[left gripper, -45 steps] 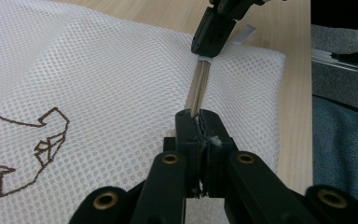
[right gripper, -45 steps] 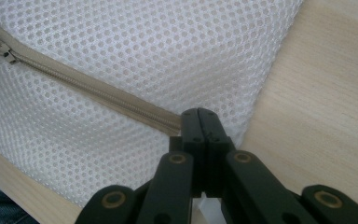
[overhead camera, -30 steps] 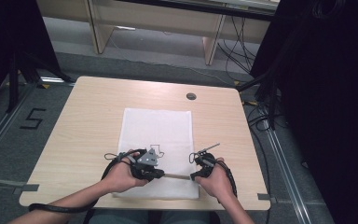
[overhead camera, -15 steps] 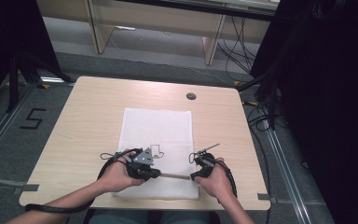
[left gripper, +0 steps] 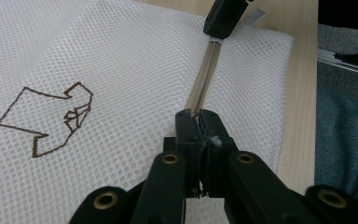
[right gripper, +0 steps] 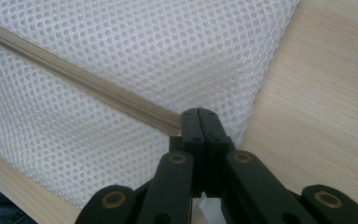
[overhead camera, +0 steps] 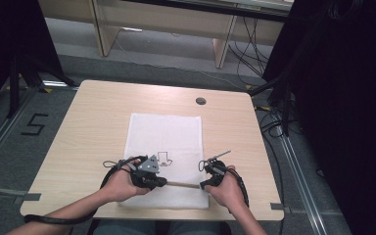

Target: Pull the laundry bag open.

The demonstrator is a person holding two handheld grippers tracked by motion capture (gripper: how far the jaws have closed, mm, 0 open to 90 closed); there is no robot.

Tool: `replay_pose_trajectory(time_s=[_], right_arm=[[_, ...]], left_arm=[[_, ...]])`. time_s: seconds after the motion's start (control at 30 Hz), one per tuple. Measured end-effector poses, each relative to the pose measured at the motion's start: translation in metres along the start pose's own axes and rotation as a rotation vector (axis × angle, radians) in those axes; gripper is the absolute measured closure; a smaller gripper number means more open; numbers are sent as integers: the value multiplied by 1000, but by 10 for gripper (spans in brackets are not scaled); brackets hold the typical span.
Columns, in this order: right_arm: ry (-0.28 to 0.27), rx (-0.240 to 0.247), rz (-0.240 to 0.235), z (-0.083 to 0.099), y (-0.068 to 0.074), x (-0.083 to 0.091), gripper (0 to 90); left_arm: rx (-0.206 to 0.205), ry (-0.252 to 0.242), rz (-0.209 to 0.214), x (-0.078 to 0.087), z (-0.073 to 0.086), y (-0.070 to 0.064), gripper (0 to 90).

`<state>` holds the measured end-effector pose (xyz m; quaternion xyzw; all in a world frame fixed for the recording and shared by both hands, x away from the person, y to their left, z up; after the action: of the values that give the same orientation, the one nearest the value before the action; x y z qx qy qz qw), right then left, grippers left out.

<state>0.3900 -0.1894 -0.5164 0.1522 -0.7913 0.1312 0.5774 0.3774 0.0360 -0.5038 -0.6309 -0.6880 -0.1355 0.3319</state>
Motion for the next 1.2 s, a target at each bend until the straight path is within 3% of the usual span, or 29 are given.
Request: replay_pose_trajectory(time_s=[0.03,0.3,0.33,0.4,0.47,0.57,0.97,1.0,1.03,1.2], right_arm=[[-3,1,6,0,0,-1,900],[4,4,3,0,0,0,900],[7,-6,12,0,0,-1,900],[9,-3,15,0,0,0,900],[7,-2,9,0,0,-1,900],[6,-4,11,0,0,-1,900],[5,-3,17,0,1,-1,900],[6,-3,17,0,1,-1,900],[6,-3,17,0,1,-1,900],[-4,-10,18,0,1,-1,900]], left_arm=[[16,-4,-1,0,0,-1,873],[32,-16,-1,3,5,1,873],[10,-3,-2,5,5,2,874],[30,-7,-6,5,7,1,873],[11,-5,0,6,7,2,874],[35,-20,-4,6,7,0,874],[53,-30,-13,15,16,3,873],[31,-19,-13,17,17,5,873],[53,-25,-13,17,18,4,873],[59,-32,-14,18,19,3,874]])
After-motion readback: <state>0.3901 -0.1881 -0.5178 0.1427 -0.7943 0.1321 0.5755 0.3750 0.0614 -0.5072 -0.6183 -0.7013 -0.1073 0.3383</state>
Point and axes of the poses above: each handheld gripper's, and its own axes: x roughly backward along the jaws, z roughly out of its underside, y roughly to its left, the point moved 4 cm from there along -x, roughly forward along the jaws, and after that the axes turned 14 degrees about z, right-handed, at the moved point
